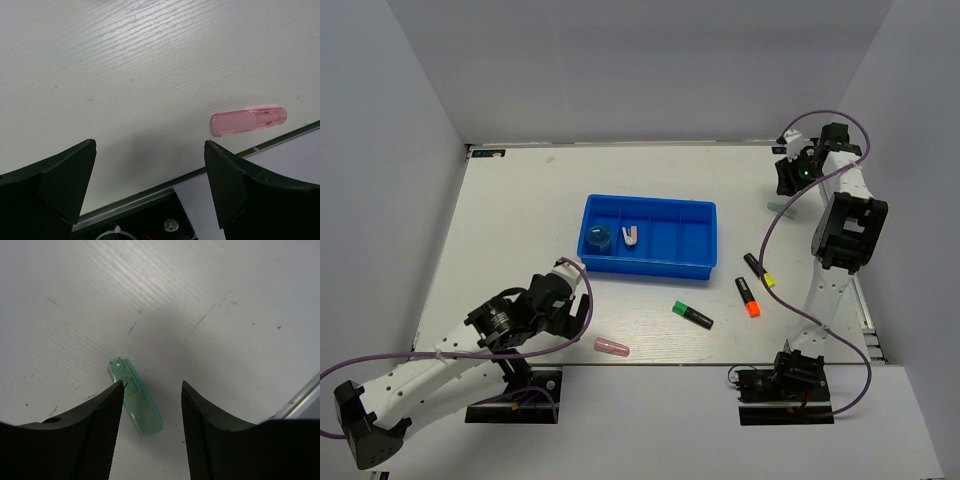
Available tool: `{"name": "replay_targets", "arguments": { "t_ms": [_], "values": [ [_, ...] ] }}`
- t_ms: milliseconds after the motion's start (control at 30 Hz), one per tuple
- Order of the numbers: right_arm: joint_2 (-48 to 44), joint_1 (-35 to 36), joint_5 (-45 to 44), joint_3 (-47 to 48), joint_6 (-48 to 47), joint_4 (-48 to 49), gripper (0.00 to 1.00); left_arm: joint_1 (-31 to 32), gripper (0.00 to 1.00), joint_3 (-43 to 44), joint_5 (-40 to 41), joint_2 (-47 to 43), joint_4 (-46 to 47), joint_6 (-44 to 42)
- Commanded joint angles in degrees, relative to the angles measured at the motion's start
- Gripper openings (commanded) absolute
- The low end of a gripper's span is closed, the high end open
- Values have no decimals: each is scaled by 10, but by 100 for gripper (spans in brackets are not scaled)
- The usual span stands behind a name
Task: Sort the stationery into containers
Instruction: Grab a piece of stationery with the right arm
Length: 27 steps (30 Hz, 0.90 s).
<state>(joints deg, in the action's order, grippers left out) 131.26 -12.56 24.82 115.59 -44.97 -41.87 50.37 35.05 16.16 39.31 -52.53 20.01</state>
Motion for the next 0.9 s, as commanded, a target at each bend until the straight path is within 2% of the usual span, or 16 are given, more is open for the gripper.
{"name": "replay_targets", "arguments": {
  "t_ms": [0,67,233,600,867],
  "values": [
    [0,-8,24,-8,-78,-60,53,-4,99,-4,12,2,0,1],
    [-7,-9,40,-33,-124,-80,53,-4,99,-3,14,9,3,-2],
    [-1,-16,48,-42,-147,-104,56,-4,99,-2,9,19,11,-2],
    [25,-16,-4,-43,-153,-58,61,-4,99,-3,10,19,3,-1],
    [34,-18,-33,-61,-195,-79,58,-2,99,-4,10,17,4,2]
  ]
}}
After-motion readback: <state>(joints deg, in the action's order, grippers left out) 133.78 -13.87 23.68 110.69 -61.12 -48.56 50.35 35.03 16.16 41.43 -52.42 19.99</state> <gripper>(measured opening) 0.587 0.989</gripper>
